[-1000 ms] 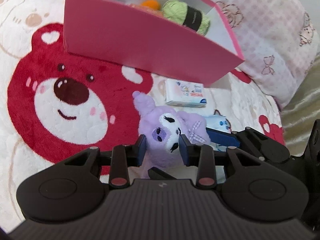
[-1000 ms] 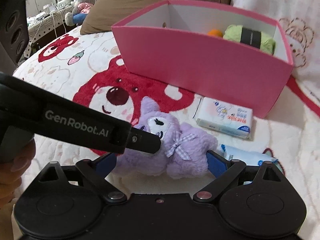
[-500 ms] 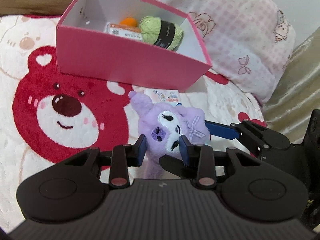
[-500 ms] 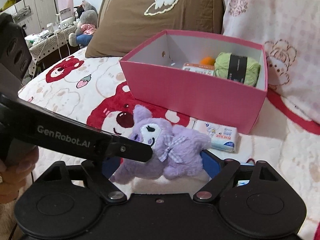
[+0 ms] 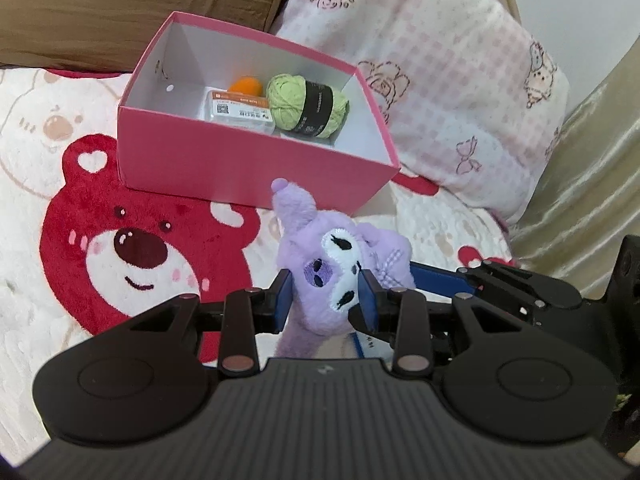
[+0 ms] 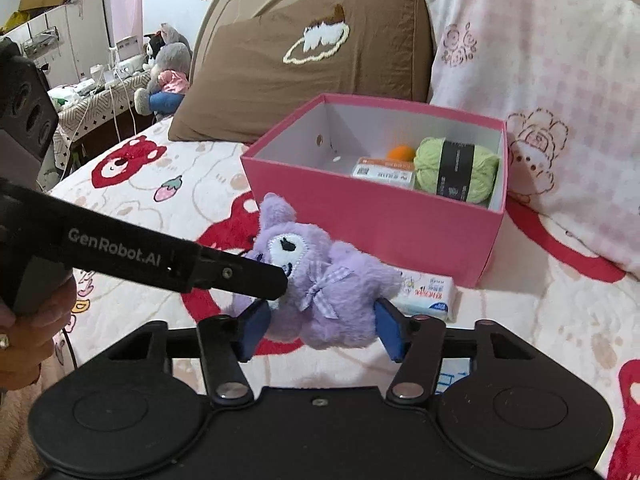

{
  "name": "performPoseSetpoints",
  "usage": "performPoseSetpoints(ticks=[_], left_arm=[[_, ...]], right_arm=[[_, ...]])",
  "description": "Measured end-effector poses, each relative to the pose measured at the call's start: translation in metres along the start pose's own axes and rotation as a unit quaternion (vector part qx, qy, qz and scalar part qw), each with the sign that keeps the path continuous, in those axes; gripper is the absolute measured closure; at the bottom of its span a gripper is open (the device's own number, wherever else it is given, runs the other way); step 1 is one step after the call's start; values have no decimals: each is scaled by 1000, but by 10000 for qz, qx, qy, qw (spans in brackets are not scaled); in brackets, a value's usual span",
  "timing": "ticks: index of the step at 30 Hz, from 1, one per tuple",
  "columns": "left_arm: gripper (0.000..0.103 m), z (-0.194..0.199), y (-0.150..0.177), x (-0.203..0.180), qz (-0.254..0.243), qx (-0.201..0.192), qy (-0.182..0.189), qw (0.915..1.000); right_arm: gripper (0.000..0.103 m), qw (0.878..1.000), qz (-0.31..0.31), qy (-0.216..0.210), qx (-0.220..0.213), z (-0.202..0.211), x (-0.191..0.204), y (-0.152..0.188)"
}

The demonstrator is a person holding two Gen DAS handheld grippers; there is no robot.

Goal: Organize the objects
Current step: 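Lift the plush toy with the left gripper and carry it over the pink box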

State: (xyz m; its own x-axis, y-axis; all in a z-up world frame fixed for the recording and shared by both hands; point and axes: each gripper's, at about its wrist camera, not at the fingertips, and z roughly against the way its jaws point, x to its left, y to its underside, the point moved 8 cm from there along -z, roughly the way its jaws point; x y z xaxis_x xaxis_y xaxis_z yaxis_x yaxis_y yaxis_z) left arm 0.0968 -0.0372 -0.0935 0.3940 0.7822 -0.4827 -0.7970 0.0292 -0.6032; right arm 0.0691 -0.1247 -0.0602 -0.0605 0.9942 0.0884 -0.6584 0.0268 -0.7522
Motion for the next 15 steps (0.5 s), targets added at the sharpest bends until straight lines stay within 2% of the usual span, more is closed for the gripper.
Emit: performPoseSetpoints(ticks=[15], left_arm=[[69, 29, -20, -9, 50, -63, 45, 10000]], right_arm=[[44, 9998, -17, -102, -139, 22, 10, -22]])
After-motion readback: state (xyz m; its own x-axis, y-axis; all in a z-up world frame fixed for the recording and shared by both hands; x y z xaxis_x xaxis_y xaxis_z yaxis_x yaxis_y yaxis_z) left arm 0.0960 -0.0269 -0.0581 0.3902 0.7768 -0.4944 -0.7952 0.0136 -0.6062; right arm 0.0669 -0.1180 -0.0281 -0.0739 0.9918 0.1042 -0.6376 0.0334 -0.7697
